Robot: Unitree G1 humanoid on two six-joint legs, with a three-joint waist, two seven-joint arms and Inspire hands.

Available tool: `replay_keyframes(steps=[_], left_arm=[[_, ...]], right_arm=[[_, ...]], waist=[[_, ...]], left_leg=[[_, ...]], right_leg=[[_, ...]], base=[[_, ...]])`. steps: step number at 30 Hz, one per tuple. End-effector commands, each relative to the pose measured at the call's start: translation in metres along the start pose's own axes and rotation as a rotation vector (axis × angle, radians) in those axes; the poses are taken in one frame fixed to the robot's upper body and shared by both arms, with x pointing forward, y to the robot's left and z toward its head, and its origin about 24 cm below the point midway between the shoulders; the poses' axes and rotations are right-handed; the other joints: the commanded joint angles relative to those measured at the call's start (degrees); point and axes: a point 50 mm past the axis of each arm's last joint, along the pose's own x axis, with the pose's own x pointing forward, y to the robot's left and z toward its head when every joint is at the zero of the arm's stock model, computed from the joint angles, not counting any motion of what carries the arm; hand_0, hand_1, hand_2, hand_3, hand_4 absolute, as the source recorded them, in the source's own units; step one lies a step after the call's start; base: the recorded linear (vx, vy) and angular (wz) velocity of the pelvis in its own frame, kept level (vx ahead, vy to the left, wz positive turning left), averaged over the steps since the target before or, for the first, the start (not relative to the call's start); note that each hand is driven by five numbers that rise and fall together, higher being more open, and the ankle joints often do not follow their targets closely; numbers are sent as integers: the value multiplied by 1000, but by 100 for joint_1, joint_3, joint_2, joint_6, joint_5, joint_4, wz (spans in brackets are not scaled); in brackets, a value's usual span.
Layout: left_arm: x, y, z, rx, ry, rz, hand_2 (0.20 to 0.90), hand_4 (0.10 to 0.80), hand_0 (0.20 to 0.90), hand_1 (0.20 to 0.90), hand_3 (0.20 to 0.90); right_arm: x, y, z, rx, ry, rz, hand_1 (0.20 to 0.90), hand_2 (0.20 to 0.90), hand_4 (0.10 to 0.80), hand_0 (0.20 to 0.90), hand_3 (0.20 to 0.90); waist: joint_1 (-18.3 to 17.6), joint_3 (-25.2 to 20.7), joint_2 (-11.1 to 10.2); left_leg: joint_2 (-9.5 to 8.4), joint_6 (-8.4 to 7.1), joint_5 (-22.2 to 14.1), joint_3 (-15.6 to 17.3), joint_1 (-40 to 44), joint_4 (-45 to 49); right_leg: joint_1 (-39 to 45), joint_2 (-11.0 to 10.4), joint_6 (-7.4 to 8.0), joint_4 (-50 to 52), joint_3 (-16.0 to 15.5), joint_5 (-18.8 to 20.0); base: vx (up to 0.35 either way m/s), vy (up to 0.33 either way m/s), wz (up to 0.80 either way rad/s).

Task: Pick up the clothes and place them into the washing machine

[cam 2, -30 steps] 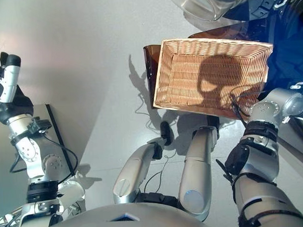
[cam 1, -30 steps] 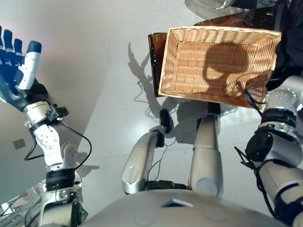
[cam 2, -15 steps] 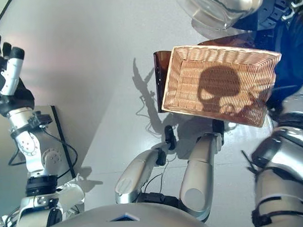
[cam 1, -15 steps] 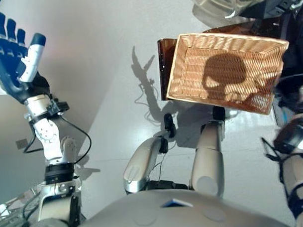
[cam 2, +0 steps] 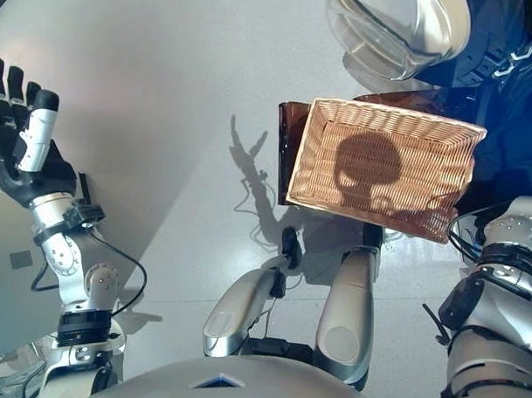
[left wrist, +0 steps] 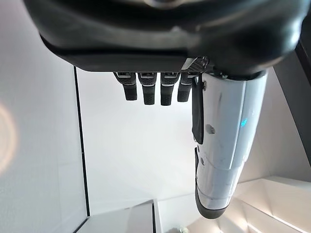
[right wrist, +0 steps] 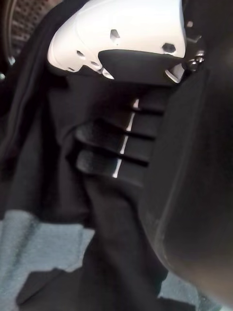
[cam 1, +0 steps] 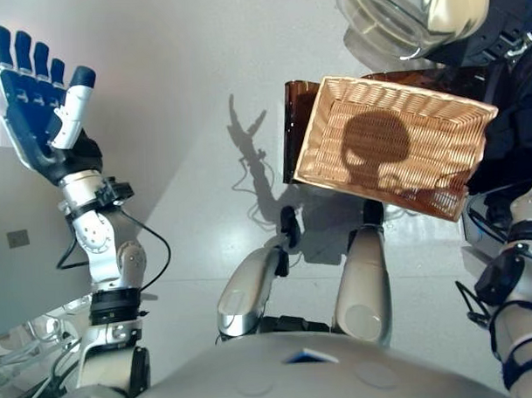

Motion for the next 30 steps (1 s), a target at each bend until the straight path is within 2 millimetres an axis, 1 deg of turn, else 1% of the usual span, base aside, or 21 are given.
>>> replay_keyframes(steps=[1,2,3,4,5,6,8,9,11,12,13,15,19,24,30], left_arm=[[18,23,45,76,-226,31,900,800,900,900,900],[19,22,47,74,-237,28,900,800,900,900,900],[19,23,47,80,-235,26,900,800,900,900,900],[20,23,48,80,-236,24,900,800,900,900,900],[19,21,48,81,-232,12,900,800,900,900,900],[19,21,48,79,-233,13,900,800,900,900,900],[18,20,47,80,-227,-2,900,800,900,900,900],[16,20,46,75,-223,-6,900,800,900,900,900],[15,21,44,67,-210,1,900,800,900,900,900],[15,21,42,69,-202,-1,900,800,900,900,900],[15,21,42,65,-199,-3,900,800,900,900,900],[14,20,38,56,-185,-1,900,800,900,900,900],[11,20,31,47,-155,-1,900,800,900,900,900],[10,18,28,33,-149,6,900,800,900,900,900],[13,18,33,48,-177,11,900,800,900,900,900]], right_arm=[[-8,21,102,134,-564,158,200,200,300,200,200],[-8,28,110,137,-581,167,200,200,300,200,200],[-8,33,116,137,-593,175,200,200,300,200,200],[-9,41,125,143,-607,190,200,200,300,200,200],[-10,50,138,150,-631,208,200,200,300,200,200],[-10,51,139,151,-632,209,200,200,300,200,200],[-14,62,153,156,-667,229,200,200,300,200,200],[-16,67,159,150,-685,239,200,200,300,200,200],[-22,76,171,145,-729,259,200,200,300,200,200],[-25,81,179,148,-755,268,200,200,300,200,200],[-27,85,187,148,-778,275,200,200,300,200,200],[-33,92,197,151,-815,288,200,200,300,200,200],[-37,99,205,134,-847,295,200,200,300,200,200],[-32,95,194,119,-814,282,200,200,300,200,200],[-28,90,195,101,-822,257,200,200,300,200,200]], waist=[[-279,-935,-734],[-258,-955,-720],[-247,-981,-706],[-231,-989,-682],[-207,-1012,-625],[-204,-1007,-621],[-179,-1010,-566],[-165,-997,-514],[-167,-951,-455],[-155,-940,-433],[-148,-910,-416],[-148,-872,-366],[-189,-790,-282],[-241,-729,-234],[-254,-818,-176]], left_leg=[[91,-360,-547,-97,-346,536],[81,-348,-511,-56,-409,563],[81,-340,-586,-26,-403,608],[95,-336,-567,37,-459,649],[112,-334,-625,86,-476,693],[114,-334,-581,99,-502,690],[135,-336,-551,146,-539,701],[144,-338,-606,161,-530,729],[165,-356,-527,196,-601,764],[165,-362,-573,192,-590,790],[166,-374,-503,192,-627,787],[167,-397,-456,199,-664,778],[146,-426,-419,199,-657,761],[141,-433,-424,199,-656,776],[119,-463,-384,190,-579,646]], right_leg=[[300,339,-369,-784,-43,2],[215,343,-361,-805,27,75],[198,339,-359,-765,65,2],[127,349,-357,-753,133,41],[71,355,-348,-706,211,-26],[45,359,-349,-719,222,28],[-19,361,-350,-717,269,34],[-40,365,-348,-650,302,-59],[-140,370,-354,-615,342,-2],[-147,360,-348,-556,336,-90],[-195,358,-350,-571,339,-30],[-253,347,-346,-542,339,-36],[-356,354,-361,-380,362,-60],[-397,378,-373,-325,390,-75],[-351,369,-378,-363,358,-75]], base=[[-11,74,-17],[22,63,-20],[-37,45,-23],[8,44,-22],[-47,28,-22],[-27,24,-25],[-14,5,-23],[-17,-6,-16],[-15,-30,-15],[-9,-40,-13],[-19,-36,-12],[-31,-48,-9],[-4,-21,2],[-6,-30,0],[0,0,0]])
